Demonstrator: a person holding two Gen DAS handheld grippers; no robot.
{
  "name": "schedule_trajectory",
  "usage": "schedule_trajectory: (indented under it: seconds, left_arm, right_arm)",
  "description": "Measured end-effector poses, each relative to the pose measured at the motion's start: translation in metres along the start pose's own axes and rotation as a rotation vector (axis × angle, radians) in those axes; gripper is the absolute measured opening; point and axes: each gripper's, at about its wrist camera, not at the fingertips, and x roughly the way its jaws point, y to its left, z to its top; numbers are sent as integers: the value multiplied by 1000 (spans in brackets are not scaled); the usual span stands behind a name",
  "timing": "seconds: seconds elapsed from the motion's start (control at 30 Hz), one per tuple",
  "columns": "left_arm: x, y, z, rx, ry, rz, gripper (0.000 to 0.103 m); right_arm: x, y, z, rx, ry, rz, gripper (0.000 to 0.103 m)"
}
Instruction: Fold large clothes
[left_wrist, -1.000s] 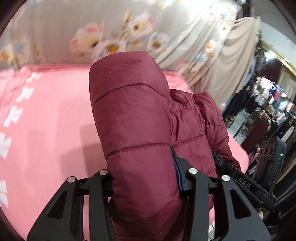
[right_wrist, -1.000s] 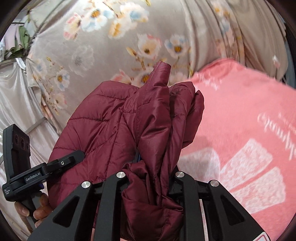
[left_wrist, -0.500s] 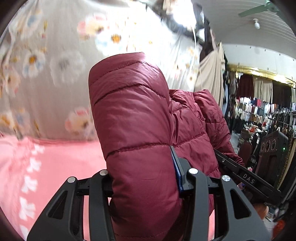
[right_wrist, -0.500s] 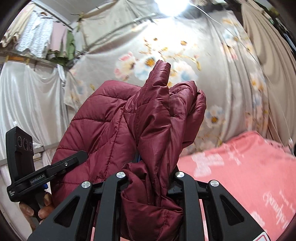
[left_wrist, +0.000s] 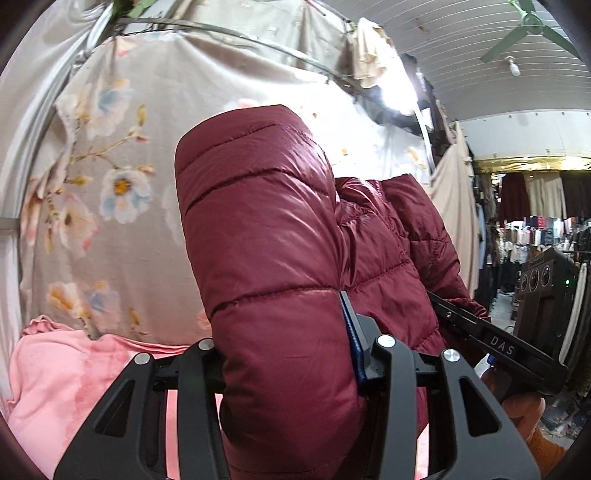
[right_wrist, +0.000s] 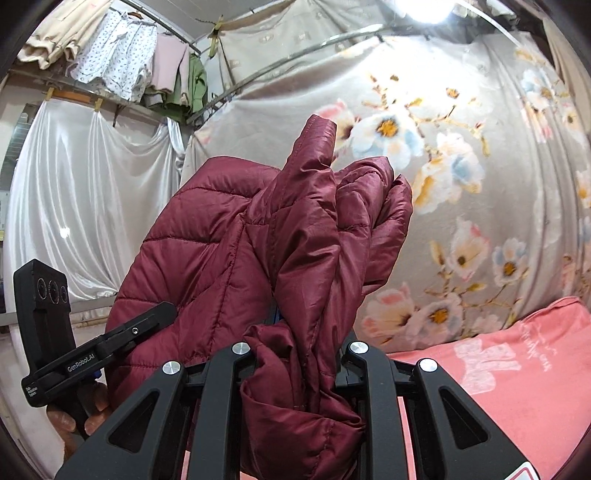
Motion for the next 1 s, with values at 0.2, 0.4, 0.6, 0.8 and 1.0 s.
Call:
schedule_trajectory:
  seconds: [0.2, 0.4, 0.6, 0.8, 1.0]
  left_arm:
    - [26, 63, -31, -45, 76, 73, 42]
    - [68, 124, -99, -126, 219, 131, 42]
    - [107, 166, -183, -188, 380, 161, 42]
    - [130, 189, -252, -261, 509, 183, 41]
    - [130, 197, -291, -283, 559, 197, 45]
  right_arm:
    - [74, -3, -47, 43, 104, 18, 19]
    - [139, -21, -125, 103, 263, -10, 19]
    - [179, -44, -210, 164, 430, -68, 19]
    - [198, -62, -273, 200, 560, -110, 19]
    - [197, -84, -310, 288, 613, -127, 26]
